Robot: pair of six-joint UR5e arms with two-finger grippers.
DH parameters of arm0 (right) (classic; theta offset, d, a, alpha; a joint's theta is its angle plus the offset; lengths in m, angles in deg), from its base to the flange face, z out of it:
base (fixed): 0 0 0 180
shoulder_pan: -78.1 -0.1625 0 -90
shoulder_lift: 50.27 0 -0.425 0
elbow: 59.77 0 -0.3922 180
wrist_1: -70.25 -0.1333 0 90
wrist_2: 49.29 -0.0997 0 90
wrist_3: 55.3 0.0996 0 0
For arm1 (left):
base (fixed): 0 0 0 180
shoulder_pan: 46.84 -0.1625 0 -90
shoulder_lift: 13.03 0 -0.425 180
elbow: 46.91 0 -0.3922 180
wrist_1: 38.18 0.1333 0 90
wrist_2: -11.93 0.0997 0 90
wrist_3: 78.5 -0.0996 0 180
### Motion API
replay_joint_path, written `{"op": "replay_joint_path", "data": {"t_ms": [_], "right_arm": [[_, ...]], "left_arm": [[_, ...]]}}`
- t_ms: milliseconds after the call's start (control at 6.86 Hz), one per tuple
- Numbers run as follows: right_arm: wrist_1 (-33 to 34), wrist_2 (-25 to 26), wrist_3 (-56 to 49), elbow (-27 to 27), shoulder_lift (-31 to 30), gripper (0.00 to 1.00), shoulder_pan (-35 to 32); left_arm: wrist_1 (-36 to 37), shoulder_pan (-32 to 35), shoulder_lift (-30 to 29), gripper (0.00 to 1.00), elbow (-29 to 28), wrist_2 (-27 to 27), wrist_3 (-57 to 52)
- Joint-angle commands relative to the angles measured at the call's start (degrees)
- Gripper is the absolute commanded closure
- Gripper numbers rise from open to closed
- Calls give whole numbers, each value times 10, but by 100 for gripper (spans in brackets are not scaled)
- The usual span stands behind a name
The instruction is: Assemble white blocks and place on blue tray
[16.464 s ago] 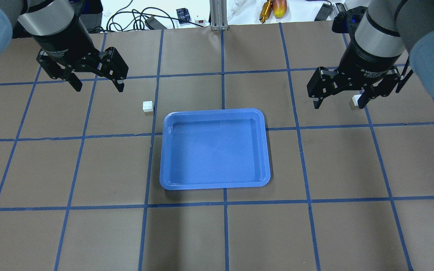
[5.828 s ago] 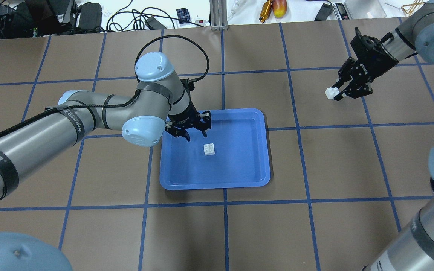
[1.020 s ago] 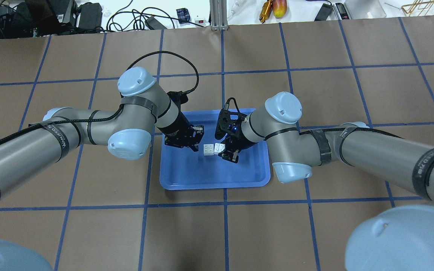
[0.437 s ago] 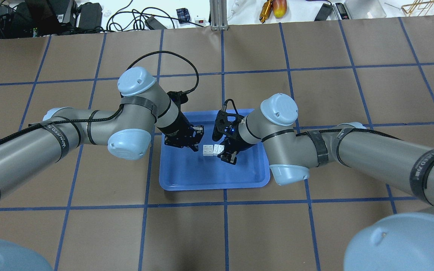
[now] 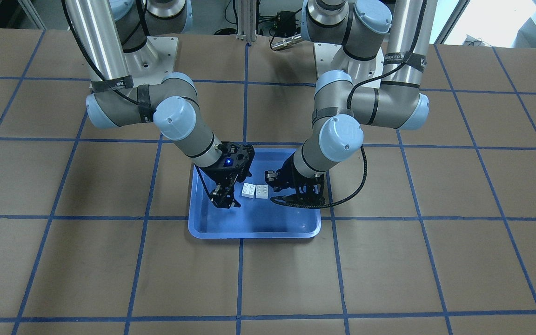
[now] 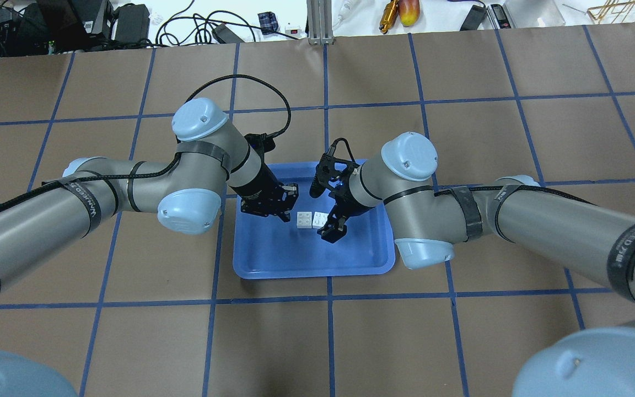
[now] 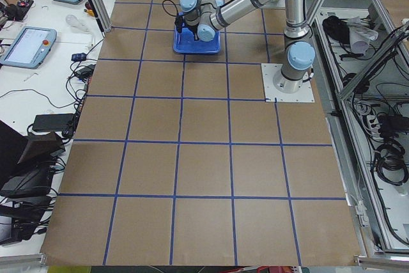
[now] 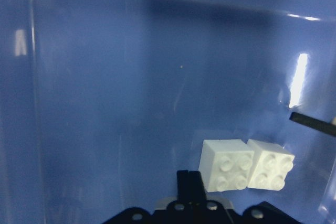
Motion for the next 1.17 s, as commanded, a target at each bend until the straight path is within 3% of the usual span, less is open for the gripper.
{"op": "replay_joint_path", "data": {"t_ms": [0,291,583,874,1020], "right_arm": [[-52,37,34,-3,-54,0,13],[-182,51,192,-9,-147,0,46],[-306,124,215,-32,-202,0,122],[-509,141,220,-147,-206,0,170],[-586,150,277,-201,-206,0,195]], "left_arm": [[1,-1,-9,100,-5,1,-4],[10,2,-15,100,-5,2,7],[9,8,-16,100,-2,0,28],[9,9,-17,100,-2,-1,31],[10,9,-17,100,-2,-1,32]]}}
